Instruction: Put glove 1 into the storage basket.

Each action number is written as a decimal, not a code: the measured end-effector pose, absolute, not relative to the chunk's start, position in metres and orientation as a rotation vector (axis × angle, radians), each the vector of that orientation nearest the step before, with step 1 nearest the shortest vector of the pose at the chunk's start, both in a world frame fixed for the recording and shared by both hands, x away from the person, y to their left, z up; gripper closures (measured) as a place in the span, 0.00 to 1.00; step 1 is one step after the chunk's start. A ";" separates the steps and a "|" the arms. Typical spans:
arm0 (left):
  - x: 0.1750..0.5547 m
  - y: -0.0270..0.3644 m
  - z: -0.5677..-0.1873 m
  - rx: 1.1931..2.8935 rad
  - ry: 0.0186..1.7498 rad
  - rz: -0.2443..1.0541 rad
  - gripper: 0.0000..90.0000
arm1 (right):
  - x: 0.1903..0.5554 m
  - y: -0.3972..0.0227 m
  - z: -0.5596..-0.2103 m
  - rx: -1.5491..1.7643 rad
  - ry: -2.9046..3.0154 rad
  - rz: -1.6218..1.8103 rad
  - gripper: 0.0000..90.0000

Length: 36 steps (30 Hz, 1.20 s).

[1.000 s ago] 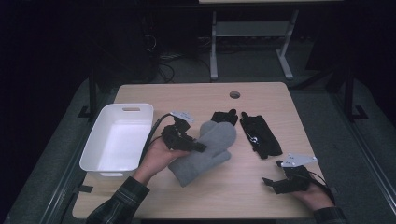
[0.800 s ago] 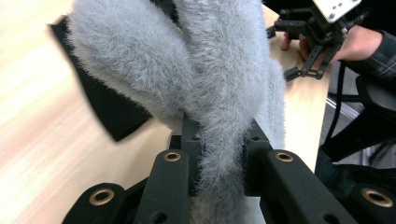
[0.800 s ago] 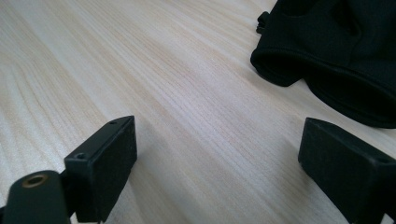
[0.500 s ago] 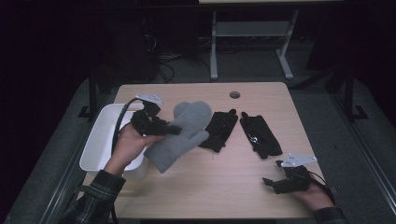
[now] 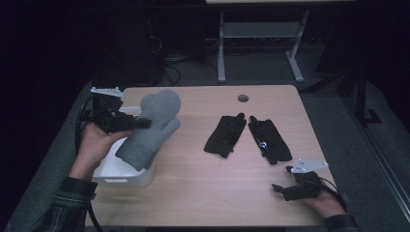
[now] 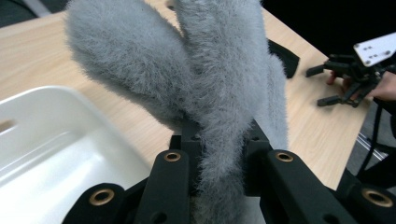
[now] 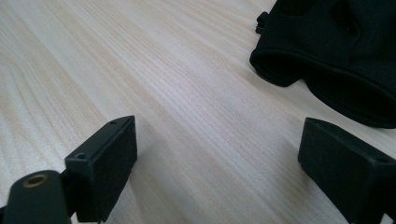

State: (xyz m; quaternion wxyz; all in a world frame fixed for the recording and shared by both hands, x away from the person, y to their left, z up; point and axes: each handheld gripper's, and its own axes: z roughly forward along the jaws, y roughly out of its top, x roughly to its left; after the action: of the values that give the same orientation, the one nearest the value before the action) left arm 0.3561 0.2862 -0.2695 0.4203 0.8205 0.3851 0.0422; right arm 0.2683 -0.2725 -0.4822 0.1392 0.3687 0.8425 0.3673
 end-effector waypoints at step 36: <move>0.411 0.349 -0.407 2.142 1.405 0.001 0.73 | 0.269 -0.272 -0.482 1.072 2.431 1.061 0.13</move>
State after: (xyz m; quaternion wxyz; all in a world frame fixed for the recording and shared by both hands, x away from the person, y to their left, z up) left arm 0.4112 0.3493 -0.4072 0.2857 0.8013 0.5256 0.0004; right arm 0.2685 -0.2724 -0.4822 0.1400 0.3709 0.8415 0.3671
